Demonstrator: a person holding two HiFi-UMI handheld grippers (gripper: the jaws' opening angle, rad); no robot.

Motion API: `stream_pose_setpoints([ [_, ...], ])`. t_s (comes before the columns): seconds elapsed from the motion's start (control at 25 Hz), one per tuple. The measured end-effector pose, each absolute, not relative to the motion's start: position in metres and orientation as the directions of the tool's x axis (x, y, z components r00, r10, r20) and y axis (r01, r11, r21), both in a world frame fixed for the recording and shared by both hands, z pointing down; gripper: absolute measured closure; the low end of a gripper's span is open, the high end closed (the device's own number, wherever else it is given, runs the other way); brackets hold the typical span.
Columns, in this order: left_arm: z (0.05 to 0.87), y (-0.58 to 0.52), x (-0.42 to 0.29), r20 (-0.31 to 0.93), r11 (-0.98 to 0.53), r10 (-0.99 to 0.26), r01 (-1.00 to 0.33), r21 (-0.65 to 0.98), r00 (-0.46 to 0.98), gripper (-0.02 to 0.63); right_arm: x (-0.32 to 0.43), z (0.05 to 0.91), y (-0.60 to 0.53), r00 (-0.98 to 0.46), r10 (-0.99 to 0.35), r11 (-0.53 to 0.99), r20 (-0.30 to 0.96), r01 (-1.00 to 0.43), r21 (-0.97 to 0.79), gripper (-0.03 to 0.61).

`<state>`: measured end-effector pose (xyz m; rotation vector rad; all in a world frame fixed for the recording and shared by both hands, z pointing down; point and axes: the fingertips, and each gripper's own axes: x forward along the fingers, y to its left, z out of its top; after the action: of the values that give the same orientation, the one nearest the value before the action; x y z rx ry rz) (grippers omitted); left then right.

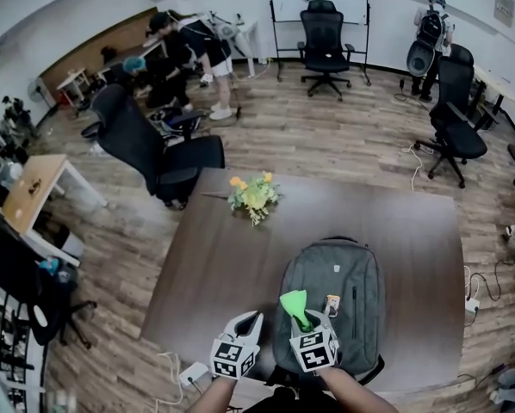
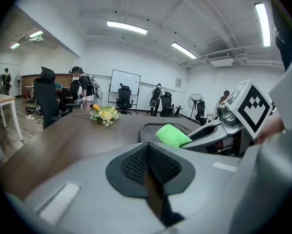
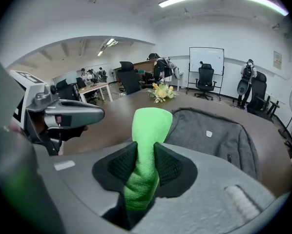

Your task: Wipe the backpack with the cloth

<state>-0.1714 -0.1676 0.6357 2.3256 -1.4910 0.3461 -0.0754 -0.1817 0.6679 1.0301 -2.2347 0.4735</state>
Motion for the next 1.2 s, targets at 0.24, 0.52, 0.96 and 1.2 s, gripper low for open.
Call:
stream_pose_setpoints([
  [0.24, 0.643, -0.158, -0.182, 0.413, -0.366, -0.819, -0.917, 0.162, 0.4, 0.594, -0.093, 0.682, -0.169, -0.509, -0.5, 0.656, 0.701, -0.751, -0.077, 0.471],
  [0.52, 0.644, -0.158, -0.182, 0.416, -0.363, -0.816, -0.915, 0.173, 0.402, 0.594, -0.088, 0.691, -0.174, -0.49, -0.501, 0.65, 0.713, -0.757, -0.065, 0.469],
  [0.96, 0.65, -0.157, -0.153, 0.417, -0.427, -0.782, -0.886, 0.18, 0.462, 0.594, -0.064, 0.7, -0.169, -0.444, -0.529, 0.599, 0.723, -0.799, -0.053, 0.471],
  [1.2, 0.642, -0.159, -0.136, 0.402, -0.462, -0.775, -0.871, 0.164, 0.487, 0.594, -0.04, 0.694, -0.167, -0.402, -0.548, 0.566, 0.733, -0.824, -0.028, 0.469],
])
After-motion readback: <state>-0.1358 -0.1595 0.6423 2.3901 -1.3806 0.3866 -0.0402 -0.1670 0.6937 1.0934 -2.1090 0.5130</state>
